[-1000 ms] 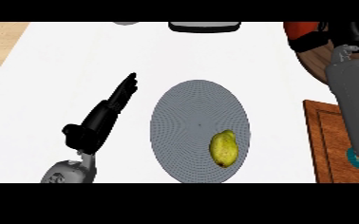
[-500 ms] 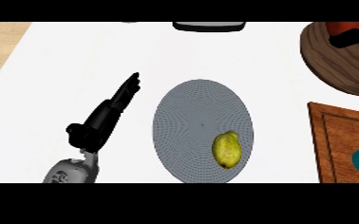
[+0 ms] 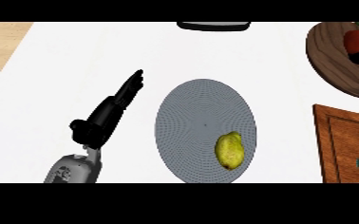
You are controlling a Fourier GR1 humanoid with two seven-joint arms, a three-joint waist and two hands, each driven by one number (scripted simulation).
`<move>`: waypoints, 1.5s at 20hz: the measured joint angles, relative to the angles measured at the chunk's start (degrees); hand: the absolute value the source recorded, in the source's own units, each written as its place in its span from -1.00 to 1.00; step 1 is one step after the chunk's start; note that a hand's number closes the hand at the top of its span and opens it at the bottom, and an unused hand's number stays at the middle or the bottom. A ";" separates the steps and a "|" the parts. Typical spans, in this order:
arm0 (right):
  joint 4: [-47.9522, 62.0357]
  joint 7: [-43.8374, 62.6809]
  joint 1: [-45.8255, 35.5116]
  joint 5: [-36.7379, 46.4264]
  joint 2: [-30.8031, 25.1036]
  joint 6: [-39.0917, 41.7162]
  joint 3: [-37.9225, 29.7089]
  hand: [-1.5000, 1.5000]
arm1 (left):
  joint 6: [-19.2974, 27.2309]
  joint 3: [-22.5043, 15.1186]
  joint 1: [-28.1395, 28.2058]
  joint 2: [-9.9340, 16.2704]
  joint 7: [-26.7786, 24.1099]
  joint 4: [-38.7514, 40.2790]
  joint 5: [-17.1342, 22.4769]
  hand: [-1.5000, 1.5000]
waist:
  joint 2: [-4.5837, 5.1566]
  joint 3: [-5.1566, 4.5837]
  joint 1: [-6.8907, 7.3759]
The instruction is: Pick the bell pepper from the placemat and place it in the bowl
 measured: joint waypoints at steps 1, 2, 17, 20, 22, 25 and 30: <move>1.37 -0.43 -0.33 -1.08 0.17 1.46 -0.94 -1.00 | -0.22 0.10 0.01 0.05 -0.46 0.45 0.04 0.00 | 0.02 0.00 0.00; 2.77 -1.47 -0.42 -2.02 -0.09 2.69 -1.83 -1.00 | -0.24 -0.03 0.12 -0.03 -0.47 0.34 -0.02 0.00 | 0.06 0.02 0.12; 8.78 -15.68 -1.93 -14.24 -4.90 -2.11 -15.63 -1.00 | -0.69 0.33 0.10 -0.34 -0.60 -0.06 -0.17 0.00 | 0.22 0.17 0.28; 9.55 -15.97 -1.90 -17.49 -7.30 -1.91 -19.19 -1.00 | -0.89 0.81 -0.48 -0.12 -0.16 0.25 -0.04 0.00 | 0.14 0.13 0.01; 10.16 -16.67 -1.00 -19.70 -8.84 -1.35 -21.53 -1.00 | -0.95 1.33 -0.79 0.03 0.48 -0.11 0.32 0.00 | 0.07 0.14 -0.17; 10.96 -18.47 1.56 -22.69 -11.69 -0.33 -24.74 -1.00 | -0.32 1.00 -0.12 -0.45 0.84 -0.65 -0.19 0.00 | -0.04 0.15 -0.47; 12.08 -23.22 7.70 -27.69 -16.29 2.08 -30.08 -1.00 | -1.09 1.72 0.82 0.26 0.41 -1.15 0.37 0.00 | -0.11 0.20 -0.95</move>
